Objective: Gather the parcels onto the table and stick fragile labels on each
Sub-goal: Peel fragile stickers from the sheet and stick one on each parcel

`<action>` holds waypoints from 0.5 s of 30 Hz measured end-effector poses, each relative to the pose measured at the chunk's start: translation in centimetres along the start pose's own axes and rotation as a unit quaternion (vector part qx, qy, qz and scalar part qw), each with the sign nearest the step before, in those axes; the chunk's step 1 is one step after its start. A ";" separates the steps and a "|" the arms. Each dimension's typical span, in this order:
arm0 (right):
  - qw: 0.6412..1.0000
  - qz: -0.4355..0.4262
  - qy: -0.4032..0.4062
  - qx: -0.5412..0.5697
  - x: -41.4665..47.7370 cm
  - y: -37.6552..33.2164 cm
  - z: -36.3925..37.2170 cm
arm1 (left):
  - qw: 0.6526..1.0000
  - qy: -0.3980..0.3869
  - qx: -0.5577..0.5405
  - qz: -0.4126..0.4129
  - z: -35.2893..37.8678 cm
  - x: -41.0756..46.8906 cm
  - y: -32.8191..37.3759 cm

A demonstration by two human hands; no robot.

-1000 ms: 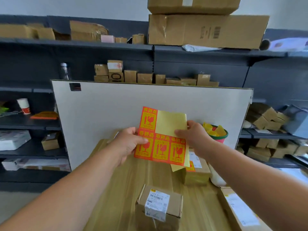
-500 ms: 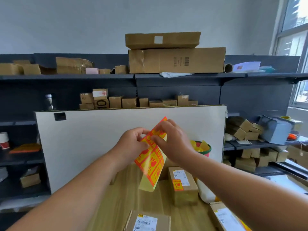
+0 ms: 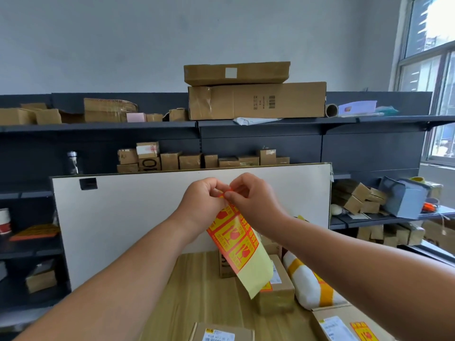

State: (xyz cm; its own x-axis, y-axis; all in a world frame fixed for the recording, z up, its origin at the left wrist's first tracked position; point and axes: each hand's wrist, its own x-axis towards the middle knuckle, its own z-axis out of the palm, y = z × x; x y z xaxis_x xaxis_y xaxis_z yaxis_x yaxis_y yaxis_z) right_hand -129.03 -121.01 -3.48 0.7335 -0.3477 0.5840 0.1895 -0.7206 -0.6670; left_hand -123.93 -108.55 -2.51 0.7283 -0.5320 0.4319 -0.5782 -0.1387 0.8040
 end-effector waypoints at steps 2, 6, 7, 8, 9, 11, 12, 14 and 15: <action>1.000 0.015 0.008 0.004 0.0 0.0 -0.1 | 1.000 0.002 0.000 0.002 0.0 0.1 -0.1; 0.999 0.028 -0.020 0.021 0.1 0.0 0.0 | 1.000 -0.009 0.001 0.004 -0.5 0.2 -0.6; 0.999 0.029 -0.029 0.027 0.1 -0.1 0.2 | 1.000 -0.011 0.004 0.004 -0.7 0.2 -0.7; 0.998 0.031 -0.035 0.033 0.0 -0.1 0.3 | 1.000 -0.012 0.006 0.003 -0.9 0.2 -0.9; 0.998 0.033 -0.040 0.038 0.1 -0.1 0.6 | 1.000 -0.012 0.008 0.000 -1.1 0.3 -1.2; 0.997 0.038 -0.050 0.047 0.1 -0.1 1.2 | 1.000 -0.013 0.010 -0.006 -1.6 0.3 -1.7; 0.996 0.043 -0.055 0.050 0.1 -0.1 1.6 | 1.000 -0.014 0.009 -0.010 -1.9 0.4 -2.1; 0.995 0.054 -0.063 0.057 0.2 0.0 2.3 | 1.000 -0.019 0.009 -0.017 -2.2 0.4 -2.7; 0.994 0.061 -0.068 0.064 0.2 0.2 2.7 | 0.999 -0.023 0.010 -0.021 -2.4 0.4 -3.1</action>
State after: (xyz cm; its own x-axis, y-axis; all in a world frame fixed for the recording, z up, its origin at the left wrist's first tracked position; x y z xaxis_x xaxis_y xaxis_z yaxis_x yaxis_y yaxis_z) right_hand -127.09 -119.61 -4.71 0.8354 -0.3375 0.4338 0.1694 -0.5927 -0.7874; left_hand -120.98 -106.30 -3.86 0.7343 -0.5637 0.3782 -0.5550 -0.1779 0.8126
